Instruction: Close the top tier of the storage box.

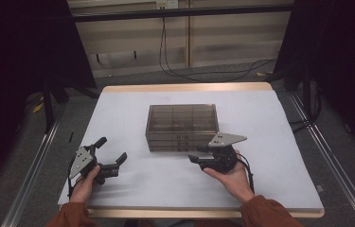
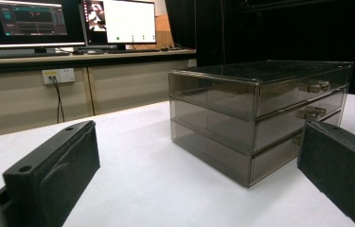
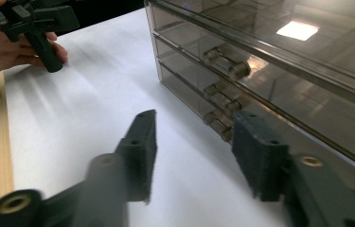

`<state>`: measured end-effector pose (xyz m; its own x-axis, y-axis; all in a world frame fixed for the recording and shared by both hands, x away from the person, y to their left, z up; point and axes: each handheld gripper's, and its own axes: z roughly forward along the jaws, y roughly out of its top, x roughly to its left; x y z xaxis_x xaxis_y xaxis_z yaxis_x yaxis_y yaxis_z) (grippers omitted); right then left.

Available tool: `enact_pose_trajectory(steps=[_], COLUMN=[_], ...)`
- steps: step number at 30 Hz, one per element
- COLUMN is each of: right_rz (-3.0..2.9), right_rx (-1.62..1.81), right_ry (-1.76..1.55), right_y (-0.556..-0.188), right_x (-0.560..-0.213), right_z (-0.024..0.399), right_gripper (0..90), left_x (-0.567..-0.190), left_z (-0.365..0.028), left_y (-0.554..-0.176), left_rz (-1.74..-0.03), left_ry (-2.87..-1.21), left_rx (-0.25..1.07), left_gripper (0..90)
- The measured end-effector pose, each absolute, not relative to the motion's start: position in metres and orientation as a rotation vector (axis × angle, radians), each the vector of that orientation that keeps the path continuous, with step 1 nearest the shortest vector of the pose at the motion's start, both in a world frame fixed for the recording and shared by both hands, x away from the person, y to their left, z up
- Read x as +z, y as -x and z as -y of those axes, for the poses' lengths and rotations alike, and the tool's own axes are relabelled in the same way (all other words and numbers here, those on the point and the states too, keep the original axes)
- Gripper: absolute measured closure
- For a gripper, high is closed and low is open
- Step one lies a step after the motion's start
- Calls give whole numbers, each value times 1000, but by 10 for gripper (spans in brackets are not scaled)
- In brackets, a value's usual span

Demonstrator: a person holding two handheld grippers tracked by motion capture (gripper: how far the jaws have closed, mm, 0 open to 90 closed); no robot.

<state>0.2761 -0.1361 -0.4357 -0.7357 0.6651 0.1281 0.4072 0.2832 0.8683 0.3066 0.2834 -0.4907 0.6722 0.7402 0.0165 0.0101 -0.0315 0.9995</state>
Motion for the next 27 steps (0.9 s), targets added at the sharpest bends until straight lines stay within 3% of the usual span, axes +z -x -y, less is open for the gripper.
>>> enact_pose_trajectory(steps=[1,4,7,27], right_rz=[-2295,-2277,-2250,-2110], right_rx=[1433,1413,1421,1296], right_ry=[-985,-1027,-1071,-1223], right_y=[-276,-269,-264,-255], right_x=[-436,-435,-435,-443], right_z=[136,147,158,217], right_gripper=[474,344,296,147], left_x=[-491,-491,-491,-491], left_z=[-283,-283,-283,-285], left_y=[-307,-306,-306,-306], left_rz=[-652,-656,-656,-649], left_ry=[-1504,-1503,-1502,-1515], left_rx=[657,654,654,654], left_gripper=[0,0,0,0])
